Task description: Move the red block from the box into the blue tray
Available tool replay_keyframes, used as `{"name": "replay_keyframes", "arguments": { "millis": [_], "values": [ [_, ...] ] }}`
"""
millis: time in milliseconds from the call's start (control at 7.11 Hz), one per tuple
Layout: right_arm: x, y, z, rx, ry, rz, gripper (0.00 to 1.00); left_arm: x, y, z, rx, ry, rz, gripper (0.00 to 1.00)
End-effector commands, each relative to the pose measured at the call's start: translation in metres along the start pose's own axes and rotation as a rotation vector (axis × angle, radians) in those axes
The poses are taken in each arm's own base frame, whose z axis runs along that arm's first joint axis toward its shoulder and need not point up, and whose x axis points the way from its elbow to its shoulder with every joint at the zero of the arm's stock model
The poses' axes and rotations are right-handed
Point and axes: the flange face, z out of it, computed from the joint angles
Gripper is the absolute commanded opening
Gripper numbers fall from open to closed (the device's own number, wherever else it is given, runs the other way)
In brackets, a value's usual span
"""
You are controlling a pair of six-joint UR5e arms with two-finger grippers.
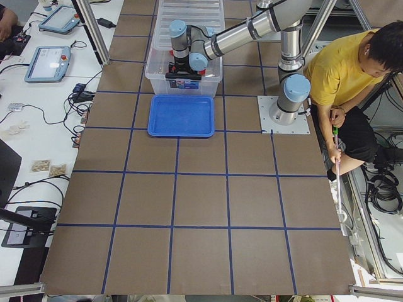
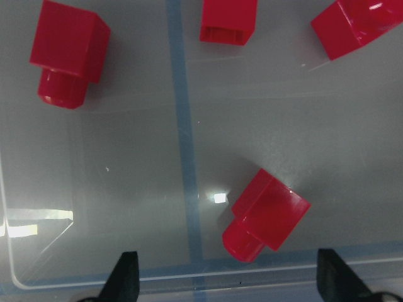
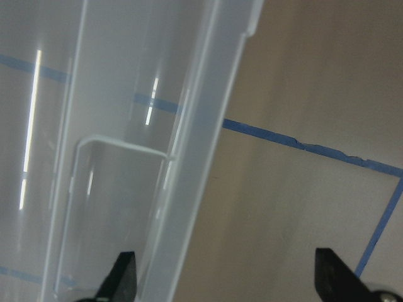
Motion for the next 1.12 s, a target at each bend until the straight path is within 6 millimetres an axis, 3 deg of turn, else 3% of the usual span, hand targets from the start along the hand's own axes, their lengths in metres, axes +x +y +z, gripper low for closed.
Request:
{"name": "replay_keyframes", "arguments": {
  "millis": [0, 281, 703, 984],
  "values": [
    [0.003, 0.002, 0.000, -0.005, 0.006, -0.004, 1.00, -0.003, 0.000, 0.010, 0.000, 0.007, -0.002, 1.00],
    [0.004, 0.002, -0.001, -0.003, 0.006, -0.003, 1.00, 0.002, 0.000, 0.026, 0.001, 0.039, 0.001, 1.00],
    [0.011, 0.000, -0.008, 0.018, 0.007, 0.020, 1.00, 0.003, 0.000, 0.033, 0.002, 0.054, -0.001, 1.00],
    [0.016, 0.004, -0.006, 0.017, 0.003, 0.032, 1.00, 0.005, -0.011, 0.036, -0.004, 0.058, 0.012, 1.00]
  ]
}}
